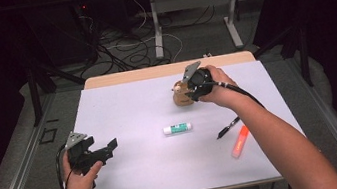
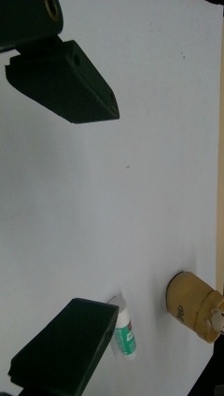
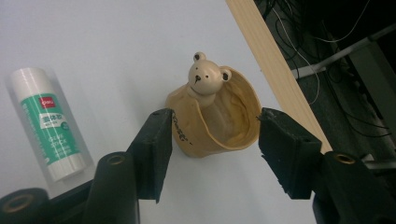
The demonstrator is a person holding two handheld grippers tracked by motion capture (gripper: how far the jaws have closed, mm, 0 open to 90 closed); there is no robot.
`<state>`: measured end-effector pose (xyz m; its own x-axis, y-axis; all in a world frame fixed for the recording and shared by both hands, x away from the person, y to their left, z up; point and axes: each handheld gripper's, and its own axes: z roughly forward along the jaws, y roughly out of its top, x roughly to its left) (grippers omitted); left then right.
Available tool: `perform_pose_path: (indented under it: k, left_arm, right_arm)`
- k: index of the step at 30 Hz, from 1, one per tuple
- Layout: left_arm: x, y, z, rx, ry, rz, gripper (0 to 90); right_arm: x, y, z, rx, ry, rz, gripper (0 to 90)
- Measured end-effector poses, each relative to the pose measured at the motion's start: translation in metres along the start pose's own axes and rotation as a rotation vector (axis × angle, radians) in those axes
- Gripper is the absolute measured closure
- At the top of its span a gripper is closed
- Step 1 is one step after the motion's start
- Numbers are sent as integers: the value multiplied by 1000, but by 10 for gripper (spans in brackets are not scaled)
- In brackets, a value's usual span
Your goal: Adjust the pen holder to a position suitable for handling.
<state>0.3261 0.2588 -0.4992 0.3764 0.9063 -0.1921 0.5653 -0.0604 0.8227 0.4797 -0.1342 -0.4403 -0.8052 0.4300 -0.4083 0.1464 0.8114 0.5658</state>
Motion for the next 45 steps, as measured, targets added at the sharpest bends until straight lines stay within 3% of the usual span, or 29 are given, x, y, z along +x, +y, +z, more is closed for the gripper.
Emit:
perform_pose_path:
  k: [5, 18, 21, 30, 45]
  left_arm:
    - [1, 0, 0, 0, 0, -5, 71]
    - [0, -1, 2, 7, 8, 12, 71]
    - [0, -1, 2, 11, 10, 10, 71]
    - [1, -1, 0, 6, 11, 5, 73]
    - [1, -1, 0, 7, 8, 11, 84]
  right_arm:
    - [-3, -1, 15, 0, 29, -33, 462]
    - [-3, -6, 42, 55, 73, -54, 506]
    - [-3, -6, 47, 46, 77, -59, 515]
    - [-2, -7, 59, 53, 101, -53, 527]
    - [-1, -9, 75, 54, 135, 0, 532]
